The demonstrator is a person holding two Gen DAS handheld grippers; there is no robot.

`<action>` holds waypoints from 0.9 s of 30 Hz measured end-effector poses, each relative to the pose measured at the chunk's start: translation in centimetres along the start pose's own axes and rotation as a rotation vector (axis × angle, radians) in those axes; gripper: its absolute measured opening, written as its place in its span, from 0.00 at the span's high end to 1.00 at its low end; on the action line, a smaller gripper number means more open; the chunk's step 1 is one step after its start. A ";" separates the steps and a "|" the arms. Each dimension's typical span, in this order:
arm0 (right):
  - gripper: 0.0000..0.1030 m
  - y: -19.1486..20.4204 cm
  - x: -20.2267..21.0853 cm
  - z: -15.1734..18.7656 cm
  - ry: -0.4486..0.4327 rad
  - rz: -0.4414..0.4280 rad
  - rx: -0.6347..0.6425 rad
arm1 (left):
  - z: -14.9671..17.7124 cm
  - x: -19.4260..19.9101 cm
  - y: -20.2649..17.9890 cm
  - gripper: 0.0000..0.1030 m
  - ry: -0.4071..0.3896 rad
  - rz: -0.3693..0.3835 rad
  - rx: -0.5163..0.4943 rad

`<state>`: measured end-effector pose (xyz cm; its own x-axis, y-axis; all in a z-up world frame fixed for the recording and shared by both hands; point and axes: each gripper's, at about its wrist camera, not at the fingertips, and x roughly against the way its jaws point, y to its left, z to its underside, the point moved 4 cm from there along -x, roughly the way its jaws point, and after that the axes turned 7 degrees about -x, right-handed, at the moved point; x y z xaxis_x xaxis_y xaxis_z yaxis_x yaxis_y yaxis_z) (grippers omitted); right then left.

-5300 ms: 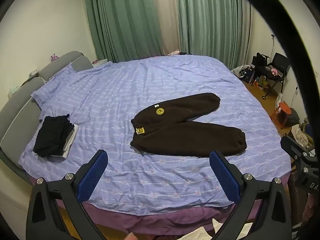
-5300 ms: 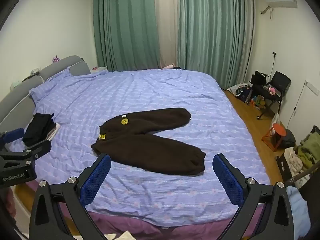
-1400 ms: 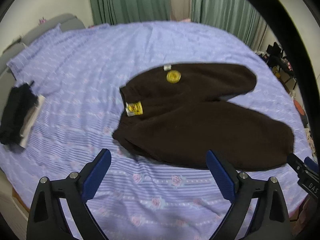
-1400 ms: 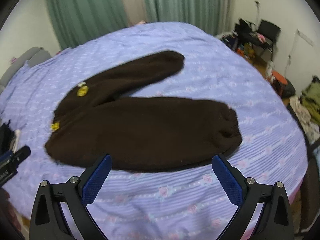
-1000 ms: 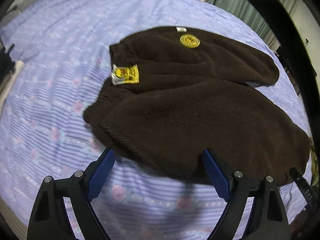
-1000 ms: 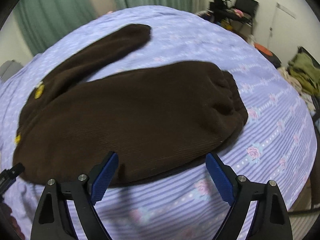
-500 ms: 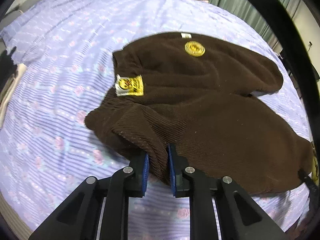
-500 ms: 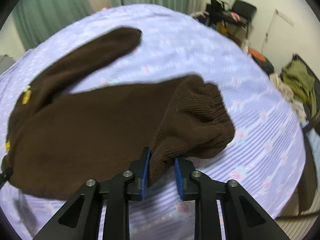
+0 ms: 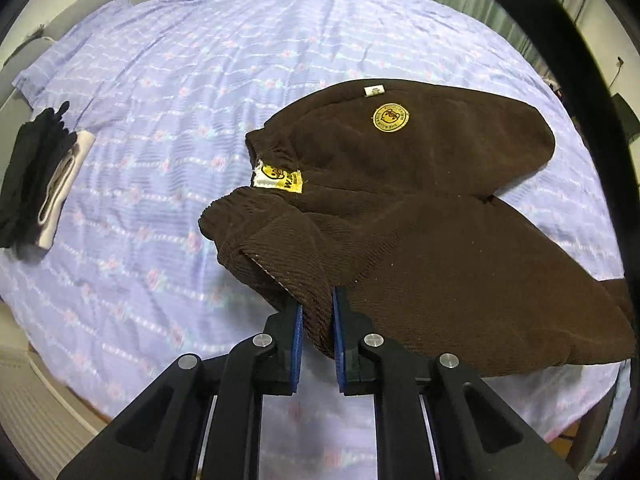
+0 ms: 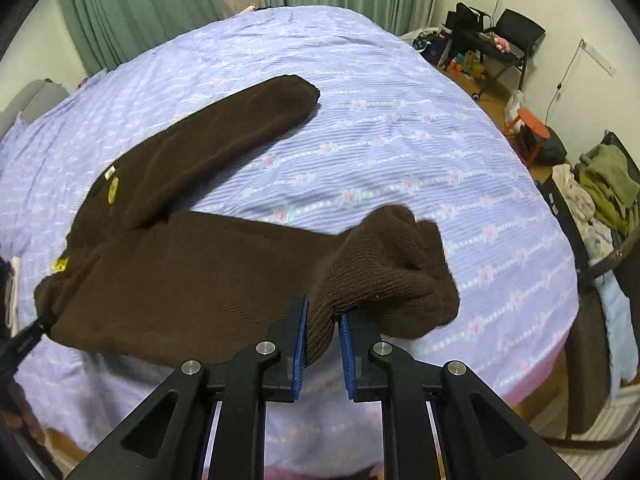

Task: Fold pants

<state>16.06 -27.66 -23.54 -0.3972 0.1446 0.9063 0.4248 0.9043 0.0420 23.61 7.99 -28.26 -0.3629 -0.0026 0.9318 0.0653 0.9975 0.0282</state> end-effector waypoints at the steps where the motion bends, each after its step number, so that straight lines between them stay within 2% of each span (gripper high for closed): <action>1: 0.85 -0.1 0.3 0.0 -0.006 0.003 0.007 | 0.1 0.1 -0.2 0.86 0.004 -0.004 0.000; 4: 0.86 -0.8 0.0 -2.1 -0.043 -0.009 -0.011 | -1.3 0.3 -0.3 0.86 -0.001 -0.016 0.011; 7: 0.86 -0.1 -0.4 -4.9 -0.119 -0.024 -0.045 | -4.6 0.2 -0.4 0.86 -0.043 -0.018 0.037; 12: 0.86 2.1 -2.1 -13.5 -0.279 -0.078 -0.133 | -11.4 0.9 -0.5 0.86 -0.177 -0.019 0.072; 16: 0.86 5.2 -4.5 -19.1 -0.352 -0.102 -0.128 | -16.8 0.0 0.4 0.86 -0.243 -0.015 0.103; 19: 0.86 8.3 -7.4 -22.7 -0.353 -0.109 -0.084 | -19.4 -1.6 1.2 0.86 -0.229 -0.033 0.114; 21: 0.86 10.4 -10.2 -24.5 -0.334 -0.112 -0.049 | -19.8 -3.0 1.6 0.86 -0.196 -0.040 0.110; 23: 0.86 11.9 -12.6 -25.2 -0.311 -0.103 -0.017 | -20.6 -5.5 1.7 0.83 -0.142 -0.046 0.104; 24: 0.86 12.5 -13.7 -25.4 -0.299 -0.097 -0.007 | -19.3 -6.1 1.5 0.83 -0.129 -0.045 0.107; 25: 0.85 12.7 -14.2 -25.3 -0.295 -0.093 -0.003 | -19.9 -7.3 1.4 0.81 -0.114 -0.042 0.105; 26: 0.84 13.2 -14.9 -25.4 -0.297 -0.089 0.007 | -20.2 -8.1 1.5 0.79 -0.095 -0.037 0.094; 27: 0.72 13.7 -15.3 -25.4 -0.303 -0.083 0.017 | -20.5 -8.6 1.6 0.77 -0.085 -0.032 0.091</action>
<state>48.63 -27.74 -26.11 -0.6554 0.1805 0.7334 0.3677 0.9244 0.1010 45.93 8.16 -28.78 -0.4409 -0.0326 0.8970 -0.0308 0.9993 0.0212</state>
